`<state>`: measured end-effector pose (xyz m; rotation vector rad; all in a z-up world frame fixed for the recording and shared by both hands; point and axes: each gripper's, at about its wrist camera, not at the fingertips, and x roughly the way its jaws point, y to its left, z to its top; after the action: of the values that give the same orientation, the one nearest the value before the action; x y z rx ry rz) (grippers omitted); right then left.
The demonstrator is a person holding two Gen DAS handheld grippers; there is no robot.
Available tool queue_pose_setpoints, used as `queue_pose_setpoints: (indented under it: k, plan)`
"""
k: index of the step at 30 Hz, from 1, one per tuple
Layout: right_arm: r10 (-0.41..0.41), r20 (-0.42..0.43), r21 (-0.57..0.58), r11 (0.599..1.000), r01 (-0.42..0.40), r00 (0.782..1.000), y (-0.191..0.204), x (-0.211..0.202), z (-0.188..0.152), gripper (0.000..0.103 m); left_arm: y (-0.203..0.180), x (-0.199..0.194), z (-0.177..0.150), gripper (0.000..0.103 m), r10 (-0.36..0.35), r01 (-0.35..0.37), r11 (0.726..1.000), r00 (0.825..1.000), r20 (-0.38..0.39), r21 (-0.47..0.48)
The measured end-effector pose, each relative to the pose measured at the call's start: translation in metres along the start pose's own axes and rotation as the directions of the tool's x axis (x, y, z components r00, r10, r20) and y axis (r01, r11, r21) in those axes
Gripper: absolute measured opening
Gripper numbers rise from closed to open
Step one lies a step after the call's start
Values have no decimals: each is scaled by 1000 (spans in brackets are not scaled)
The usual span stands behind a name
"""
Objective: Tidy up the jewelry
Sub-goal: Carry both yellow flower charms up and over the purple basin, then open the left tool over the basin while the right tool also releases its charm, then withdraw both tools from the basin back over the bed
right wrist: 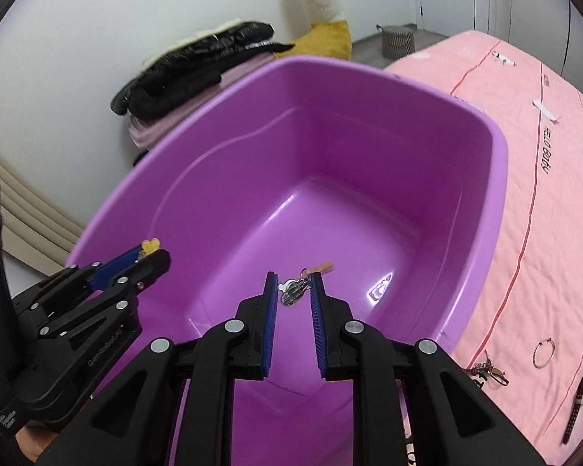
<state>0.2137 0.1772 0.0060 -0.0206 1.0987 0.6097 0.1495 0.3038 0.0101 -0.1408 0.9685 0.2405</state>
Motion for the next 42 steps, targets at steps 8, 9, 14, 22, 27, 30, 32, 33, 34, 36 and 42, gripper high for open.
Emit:
queue_pose_setpoints:
  k: [8,9,14,22,27,30,32,33,34,36,42]
  plan:
    - [-39,18,9,999,38,999,-2,-2,3,36,3,-7,-2,68,41,-40,999,999,34,-6]
    - [-43,22,5,999,43,999,-2,-4,3,36,2,-10,-2,69,51,-51,999,998,46,-2]
    - [-54,33,12,998,54,998,-4,-8,5,36,6,-10,-4,69,68,-68,998,997,33,-11]
    - [-47,43,20,999,46,998,-7,-18,1,36,8,-17,-5,72,68,-67,998,997,34,-22]
    - [-36,55,24,999,35,998,-6,-27,-5,38,8,-26,-6,72,68,-67,997,996,50,-23]
    - [-34,62,24,999,33,998,-6,-33,-10,40,5,-34,-8,72,68,-66,998,996,58,-20]
    - [-34,68,24,999,32,997,-7,-38,-12,40,3,-39,-10,72,64,-63,998,996,63,-17]
    - [-33,71,27,999,32,997,-7,-41,-14,40,3,-41,-10,72,63,-62,998,996,65,-16]
    - [-32,75,29,999,30,997,-7,-43,-15,41,2,-44,-12,72,63,-62,998,996,68,-15]
    - [-34,86,31,999,31,996,-8,-50,-20,46,0,-49,-14,73,60,-59,998,996,73,-12]
    - [-52,113,18,999,50,992,-8,-68,-33,52,-6,-63,-22,78,51,-51,999,995,85,-5]
